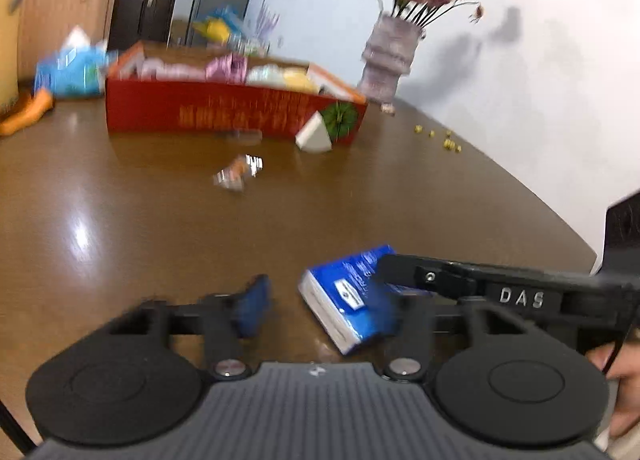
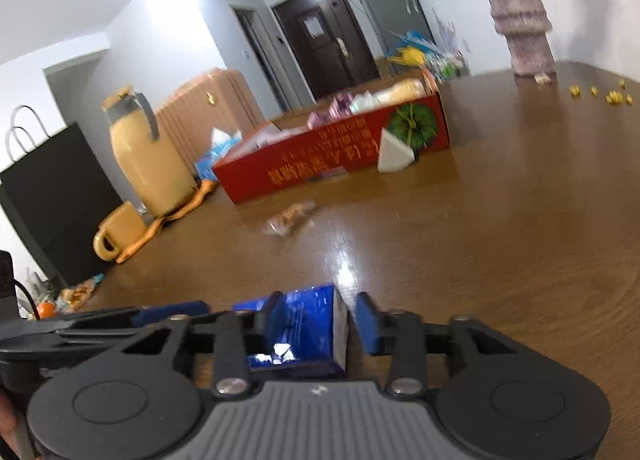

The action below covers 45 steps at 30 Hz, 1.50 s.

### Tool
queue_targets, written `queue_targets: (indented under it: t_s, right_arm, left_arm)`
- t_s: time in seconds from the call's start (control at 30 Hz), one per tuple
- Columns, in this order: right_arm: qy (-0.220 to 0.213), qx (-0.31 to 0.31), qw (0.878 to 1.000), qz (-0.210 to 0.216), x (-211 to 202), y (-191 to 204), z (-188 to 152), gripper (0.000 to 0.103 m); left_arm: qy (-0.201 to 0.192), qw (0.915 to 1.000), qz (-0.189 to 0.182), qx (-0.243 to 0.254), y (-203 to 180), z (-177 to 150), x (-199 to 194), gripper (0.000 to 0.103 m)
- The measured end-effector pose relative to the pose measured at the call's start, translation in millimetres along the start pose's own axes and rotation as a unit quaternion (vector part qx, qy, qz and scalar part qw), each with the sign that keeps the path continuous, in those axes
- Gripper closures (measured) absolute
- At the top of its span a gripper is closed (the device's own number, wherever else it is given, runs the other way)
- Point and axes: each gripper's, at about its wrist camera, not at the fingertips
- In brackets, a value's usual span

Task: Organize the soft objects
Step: 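Carry the blue tissue pack into the box and open the right gripper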

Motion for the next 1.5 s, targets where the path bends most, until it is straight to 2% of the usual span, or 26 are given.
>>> queue_targets:
  t_s: [0.03, 0.07, 0.23, 0.43, 0.53, 0.6, 0.7, 0.73, 0.8, 0.9, 0.97, 1.07, 1.17, 1.27, 1.33, 1.5]
  right_arm:
    - [-0.001, 0.002, 1.0, 0.004, -1.9, 2.4, -2.5, 0.075]
    - [0.001, -0.003, 1.0, 0.006, -5.6, 5.4, -5.1, 0.076]
    - [-0.006, -0.01, 1.0, 0.003, -13.3, 11.9, -18.8, 0.076]
    - [0.009, -0.008, 1.0, -0.002, -10.9, 12.6, -12.7, 0.076]
    - [0.003, 0.005, 1.0, -0.007, -10.9, 12.9, -5.9, 0.083]
    - [-0.025, -0.002, 1.0, -0.002, -12.1, 18.3, 7.2, 0.084]
    - [-0.086, -0.029, 0.996, 0.021, -9.0, 30.0, 53.1, 0.085]
    - [-0.103, -0.04, 0.994, 0.024, -2.8, 34.6, 75.6, 0.085]
    - [-0.123, -0.05, 0.991, 0.021, 16.0, 41.1, 117.6, 0.085]
    - [-0.1, -0.046, 0.994, 0.007, 67.9, 44.6, 177.5, 0.085]
    - [-0.059, -0.036, 0.998, 0.002, 112.1, 40.2, 207.3, 0.085]
    - [0.003, -0.032, 0.999, -0.022, 167.8, 31.2, 228.2, 0.086]
    - [0.049, -0.052, 0.996, -0.051, 204.3, 29.5, 231.8, 0.086]
    - [0.086, -0.09, 0.99, -0.073, 227.4, 31.0, 223.1, 0.086]
    - [0.107, -0.098, 0.986, -0.076, 236.8, 31.0, 218.7, 0.086]
    - [0.11, -0.125, 0.983, -0.076, 240.7, 37.3, 219.3, 0.086]
  left_arm:
    - [0.001, 0.9998, -0.013, -0.012, 1.8, -1.1, -0.8, 0.071]
    - [0.002, 0.9996, -0.021, -0.018, 2.7, -1.8, -2.8, 0.073]
    - [-0.006, 0.9995, -0.027, -0.015, 8.7, -7.9, -3.2, 0.074]
    - [-0.005, 0.9985, -0.043, -0.033, 16.4, -4.5, -2.3, 0.075]
    - [-0.015, 0.9986, -0.039, -0.031, 16.9, 3.0, -3.6, 0.078]
    - [-0.053, 0.9977, -0.039, -0.012, 18.8, 24.4, -9.2, 0.08]
    - [-0.112, 0.9925, -0.049, 0.001, 30.1, 80.2, -13.8, 0.08]
    - [-0.125, 0.9908, -0.05, 0.01, 35.3, 106.0, -11.1, 0.08]
    - [-0.126, 0.991, -0.044, 0.015, 46.5, 147.1, 2.9, 0.08]
    - [-0.108, 0.9937, -0.029, -0.001, 78.6, 201.4, 44.4, 0.08]
    - [-0.079, 0.9963, -0.018, -0.028, 101.3, 221.0, 75.8, 0.08]
    - [-0.024, 0.9987, -0.008, -0.044, 128.8, 230.1, 123.9, 0.082]
    - [0.037, 0.999, 0.011, -0.021, 138.6, 225.8, 159.9, 0.082]
    - [0.068, 0.9974, 0.009, -0.023, 148.9, 218.5, 174.2, 0.082]
    - [0.074, 0.997, 0.007, -0.023, 153.5, 219.2, 178.1, 0.082]
    - [0.071, 0.9973, 0.018, -0.002, 149.9, 216.0, 184.1, 0.081]
Point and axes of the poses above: each gripper's, at about its wrist camera, not at the fingertips, and x roughly the way its jaws point, y to its left, z to its top, and after that the axes turned 11 degrees about -z, right-handed
